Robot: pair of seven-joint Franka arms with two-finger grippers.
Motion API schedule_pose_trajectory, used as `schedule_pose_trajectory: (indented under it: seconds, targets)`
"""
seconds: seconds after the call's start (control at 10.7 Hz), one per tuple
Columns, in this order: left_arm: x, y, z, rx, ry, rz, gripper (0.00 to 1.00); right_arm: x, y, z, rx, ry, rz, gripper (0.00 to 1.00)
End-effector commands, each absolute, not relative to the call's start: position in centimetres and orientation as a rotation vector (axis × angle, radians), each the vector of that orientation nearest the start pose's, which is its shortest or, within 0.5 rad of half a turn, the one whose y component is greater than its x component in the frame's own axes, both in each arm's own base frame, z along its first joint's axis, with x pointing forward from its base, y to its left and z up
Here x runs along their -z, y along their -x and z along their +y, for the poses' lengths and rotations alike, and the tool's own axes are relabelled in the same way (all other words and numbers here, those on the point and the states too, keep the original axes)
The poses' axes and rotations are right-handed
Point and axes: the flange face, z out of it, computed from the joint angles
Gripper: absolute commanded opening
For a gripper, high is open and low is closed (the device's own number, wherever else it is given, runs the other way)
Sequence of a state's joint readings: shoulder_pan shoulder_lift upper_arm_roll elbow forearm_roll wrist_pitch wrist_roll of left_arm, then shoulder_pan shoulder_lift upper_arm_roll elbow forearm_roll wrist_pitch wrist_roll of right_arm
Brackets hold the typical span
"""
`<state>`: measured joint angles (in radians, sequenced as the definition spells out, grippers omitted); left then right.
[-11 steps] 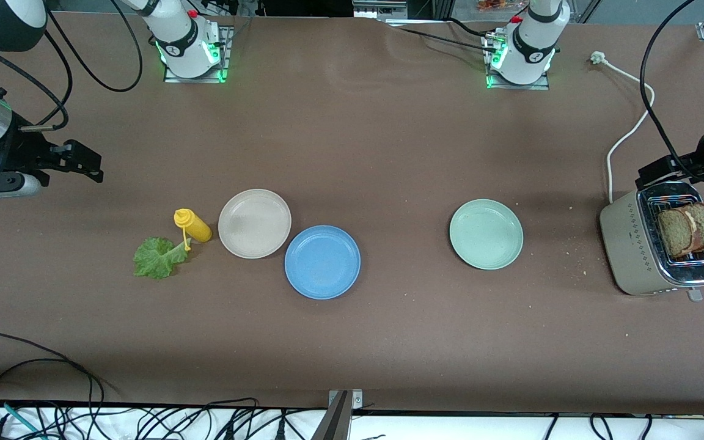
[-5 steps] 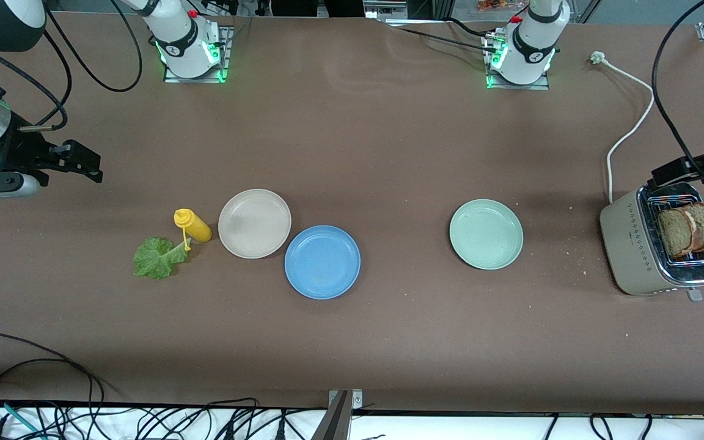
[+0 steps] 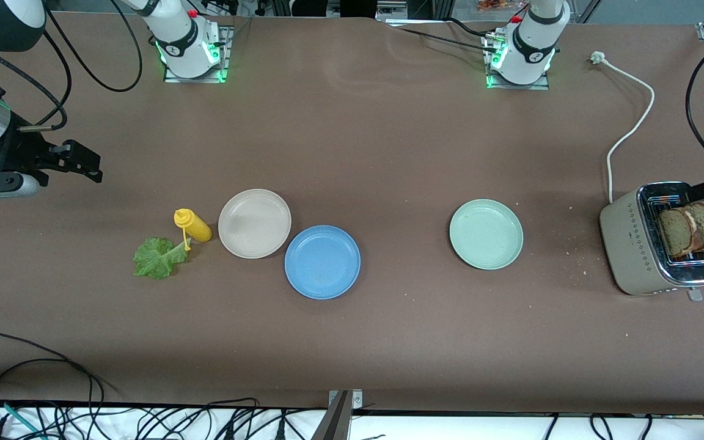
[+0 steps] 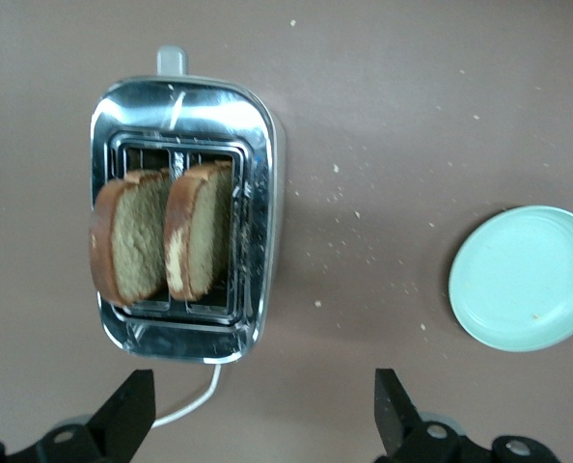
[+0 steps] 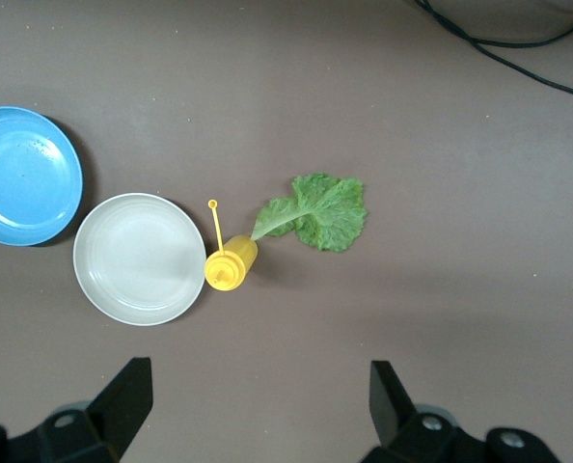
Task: Make sandwich in blue plate with both arms
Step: 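Reach the left gripper down to the bread slice in the toaster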
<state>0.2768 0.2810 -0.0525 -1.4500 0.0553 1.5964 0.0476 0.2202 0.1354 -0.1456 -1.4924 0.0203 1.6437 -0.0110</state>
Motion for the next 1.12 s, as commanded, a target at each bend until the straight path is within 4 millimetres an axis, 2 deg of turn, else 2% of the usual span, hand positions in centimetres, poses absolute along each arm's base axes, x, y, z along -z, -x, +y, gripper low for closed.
schedule_pose_trajectory:
  seconds: [0.0,0.28,0.47,0.75,1.03]
  targets:
    - [-48.3,-63.0,17.5,-0.192,3.071,-0.256,1.0,-59.8,-59.8,5.4,0.04,3.121,-0.146,1.0]
    - [-43.7,-63.5,19.0,-0.293,3.077,-0.285,1.0,-59.8,-59.8,5.3,0.04,3.121,-0.143,1.0]
    - [-41.5,-63.6,19.5,-0.347,3.079,-0.293,0.97,-59.8,-59.8,5.4,0.04,3.121,-0.146,1.0]
    - [-39.3,-63.4,20.9,-0.406,3.015,-0.276,0.96,-59.8,-59.8,5.4,0.04,3.121,-0.146,1.0]
    - [-37.8,-63.8,21.1,-0.418,3.008,-0.268,0.94,-59.8,-59.8,5.4,0.04,3.121,-0.146,1.0]
